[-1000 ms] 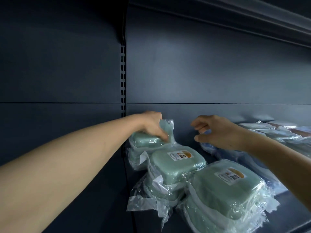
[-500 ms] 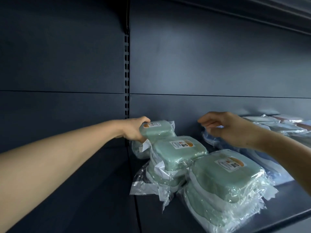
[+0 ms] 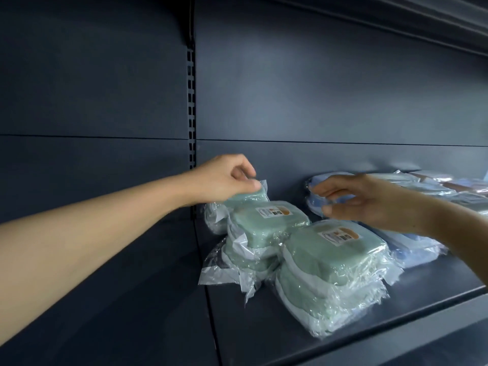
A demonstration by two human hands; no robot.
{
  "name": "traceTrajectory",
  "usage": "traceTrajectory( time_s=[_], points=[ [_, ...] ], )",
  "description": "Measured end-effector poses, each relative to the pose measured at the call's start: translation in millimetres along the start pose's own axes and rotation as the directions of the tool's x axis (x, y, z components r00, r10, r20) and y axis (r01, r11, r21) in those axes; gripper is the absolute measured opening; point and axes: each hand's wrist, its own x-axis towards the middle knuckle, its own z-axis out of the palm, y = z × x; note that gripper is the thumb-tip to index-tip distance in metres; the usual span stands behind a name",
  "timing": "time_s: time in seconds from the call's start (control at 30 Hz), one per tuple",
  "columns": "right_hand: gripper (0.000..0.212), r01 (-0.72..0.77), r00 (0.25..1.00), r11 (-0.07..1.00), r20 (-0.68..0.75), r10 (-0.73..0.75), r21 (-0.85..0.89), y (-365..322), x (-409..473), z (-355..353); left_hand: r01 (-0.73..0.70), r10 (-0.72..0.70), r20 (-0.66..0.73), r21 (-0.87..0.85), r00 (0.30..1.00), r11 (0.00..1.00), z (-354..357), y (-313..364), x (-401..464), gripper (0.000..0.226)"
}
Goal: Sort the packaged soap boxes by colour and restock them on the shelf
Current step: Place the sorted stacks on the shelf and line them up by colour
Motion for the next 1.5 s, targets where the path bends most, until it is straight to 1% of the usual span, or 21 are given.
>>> traceTrajectory(
  time_s=[0.03,0.07,0.1,0.13,0.2,0.27,0.33,0.4,0.5,0.63,0.73,0.8,0.93,1.03,1.07,1.2,1.33,1.4,1.43,1.5],
  points=[
    [0.037,0.010,1.000,1.000,0.016,-0.010,-0.003,-0.4,-5.4,-0.7,0.003,-0.004,0.119,0.013,0.993,1.000,6.6,8.0,-6.5,0.039],
    [0.047,0.017,0.999,1.000,0.032,-0.016,-0.017,-0.6,-11.4,-1.9,0.007,-0.023,0.224,0.071,0.974,0.997,13.9,13.1,-11.0,0.046],
    [0.057,0.012,0.999,0.999,0.050,-0.011,-0.033,0.1,-17.6,-3.2,0.002,-0.044,0.290,0.142,0.956,0.990,20.7,16.6,-13.9,0.055],
    [0.062,0.004,0.997,0.999,0.074,-0.001,-0.038,0.9,-23.8,-4.3,-0.001,-0.060,0.312,0.193,0.948,0.981,26.5,18.8,-15.7,0.062],
    [0.075,-0.003,0.992,0.999,0.123,0.008,-0.047,4.3,-35.4,-5.0,0.009,-0.079,0.318,0.217,0.945,0.976,31.5,21.7,-17.7,0.070],
    [0.085,0.005,0.985,0.998,0.172,0.005,-0.061,7.2,-45.6,-0.7,0.032,-0.102,0.351,0.201,0.931,0.979,31.7,24.0,-20.5,0.070],
    [0.085,0.027,0.981,0.996,0.195,-0.010,-0.086,8.1,-54.1,9.8,0.051,-0.126,0.367,0.207,0.921,0.977,30.9,24.2,-25.7,0.066],
    [0.084,0.061,0.989,0.987,0.139,-0.040,-0.148,10.5,-60.9,21.1,0.062,-0.146,0.343,0.245,0.928,0.968,29.1,23.2,-33.1,0.064],
    [0.092,0.073,0.997,0.975,0.032,-0.068,-0.212,16.1,-67.6,30.9,0.089,-0.169,0.310,0.255,0.936,0.963,24.7,21.0,-47.6,0.064],
    [0.088,0.096,0.995,0.980,-0.004,-0.098,-0.176,21.4,-70.8,33.6,0.130,-0.206,0.298,0.257,0.932,0.958,14.0,20.5,-68.0,0.065],
    [0.086,0.105,0.993,0.972,-0.024,-0.112,-0.210,21.6,-70.6,35.7,0.155,-0.243,0.277,0.302,0.930,0.941,6.8,24.7,-84.6,0.060],
    [0.088,0.101,0.992,0.969,-0.046,-0.114,-0.224,21.6,-68.5,38.5,0.180,-0.281,0.251,0.358,0.926,0.916,1.8,27.3,-95.2,0.055],
    [0.085,0.114,0.989,0.969,-0.072,-0.132,-0.220,16.9,-58.0,45.1,0.266,-0.383,0.183,0.460,0.905,0.847,-10.1,30.8,-113.6,0.054],
    [0.082,0.109,0.987,0.969,-0.089,-0.132,-0.224,10.9,-44.4,52.4,0.254,-0.398,0.129,0.585,0.908,0.770,-15.0,27.9,-121.8,0.059],
    [0.081,0.117,0.986,0.971,-0.091,-0.138,-0.209,8.5,-38.3,56.0,0.260,-0.402,0.112,0.601,0.909,0.756,-15.7,27.1,-123.7,0.058],
    [0.082,0.145,0.984,0.969,-0.077,-0.163,-0.201,-1.9,-10.6,72.7,0.318,-0.409,0.052,0.542,0.911,0.778,-18.2,20.1,-122.9,0.050],
    [0.082,0.107,0.990,0.972,-0.070,-0.124,-0.211,-8.7,17.0,84.7,0.388,-0.426,-0.012,0.436,0.905,0.812,-28.6,2.1,-111.3,0.043],
    [0.082,0.087,0.991,0.969,-0.082,-0.109,-0.232,-8.8,28.9,89.7,0.416,-0.436,-0.038,0.386,0.899,0.824,-34.2,-7.9,-103.9,0.045],
    [0.082,0.076,0.991,0.967,-0.092,-0.101,-0.243,-8.4,34.1,91.9,0.434,-0.454,-0.018,0.330,0.891,0.838,-35.8,-11.6,-100.6,0.045],
    [0.083,0.059,0.991,0.965,-0.104,-0.089,-0.257,-7.8,41.4,95.3,0.475,-0.497,0.078,0.199,0.864,0.857,-35.2,-14.6,-96.4,0.040]
  ],
)
